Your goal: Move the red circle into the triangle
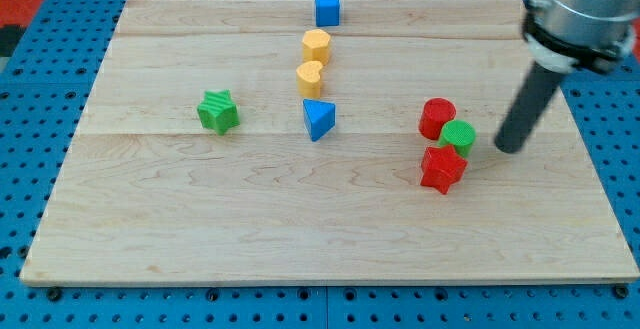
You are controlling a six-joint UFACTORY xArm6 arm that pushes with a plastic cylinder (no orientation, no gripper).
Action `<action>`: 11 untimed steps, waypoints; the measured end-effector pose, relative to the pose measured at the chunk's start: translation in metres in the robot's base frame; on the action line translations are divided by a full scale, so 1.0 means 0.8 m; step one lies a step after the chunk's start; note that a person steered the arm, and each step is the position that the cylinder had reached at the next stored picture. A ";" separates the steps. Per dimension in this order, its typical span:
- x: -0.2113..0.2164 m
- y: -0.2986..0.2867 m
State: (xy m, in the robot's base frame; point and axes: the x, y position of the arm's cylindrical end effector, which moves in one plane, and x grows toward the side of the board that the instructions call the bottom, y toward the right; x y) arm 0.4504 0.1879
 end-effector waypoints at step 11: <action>-0.022 -0.077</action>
State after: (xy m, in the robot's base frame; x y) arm 0.4331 0.1259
